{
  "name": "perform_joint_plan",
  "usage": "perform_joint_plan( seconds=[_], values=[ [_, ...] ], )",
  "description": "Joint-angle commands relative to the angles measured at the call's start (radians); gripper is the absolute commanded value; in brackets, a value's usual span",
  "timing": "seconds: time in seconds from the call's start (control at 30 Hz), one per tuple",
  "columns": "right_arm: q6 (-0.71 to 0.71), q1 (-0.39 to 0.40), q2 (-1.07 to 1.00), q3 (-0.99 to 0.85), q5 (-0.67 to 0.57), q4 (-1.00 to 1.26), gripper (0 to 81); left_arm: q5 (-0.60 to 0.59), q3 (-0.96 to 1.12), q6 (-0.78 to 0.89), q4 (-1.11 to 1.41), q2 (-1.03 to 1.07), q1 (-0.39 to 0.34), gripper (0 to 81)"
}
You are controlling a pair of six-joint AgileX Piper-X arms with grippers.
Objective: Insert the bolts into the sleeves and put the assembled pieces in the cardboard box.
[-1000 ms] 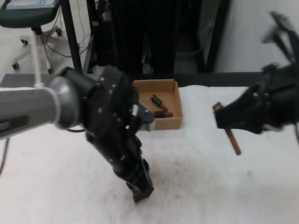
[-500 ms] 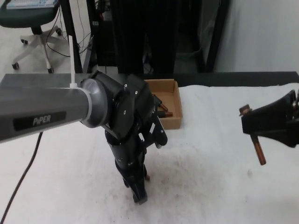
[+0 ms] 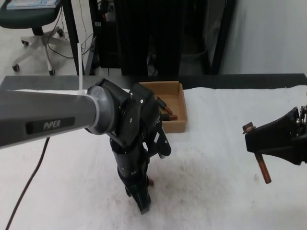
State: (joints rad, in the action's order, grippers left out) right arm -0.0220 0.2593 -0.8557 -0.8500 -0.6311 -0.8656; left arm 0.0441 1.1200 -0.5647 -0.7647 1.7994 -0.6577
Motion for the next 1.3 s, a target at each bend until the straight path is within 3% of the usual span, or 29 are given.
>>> perform_joint_plan(
  seconds=[0.0,0.3,1.27],
  values=[
    [0.001,-0.005,0.011,-0.003,-0.02,0.002,0.8,-0.001,0.007,-0.005,0.02,0.003,0.0,37.5],
    [0.001,-0.005,0.011,-0.003,-0.035,0.002,0.8,-0.001,0.007,-0.005,0.112,0.014,0.0,37.5],
    [0.001,-0.005,0.011,-0.003,-0.035,0.002,0.8,-0.001,0.025,-0.005,-0.057,0.071,0.0,37.5]
  ],
)
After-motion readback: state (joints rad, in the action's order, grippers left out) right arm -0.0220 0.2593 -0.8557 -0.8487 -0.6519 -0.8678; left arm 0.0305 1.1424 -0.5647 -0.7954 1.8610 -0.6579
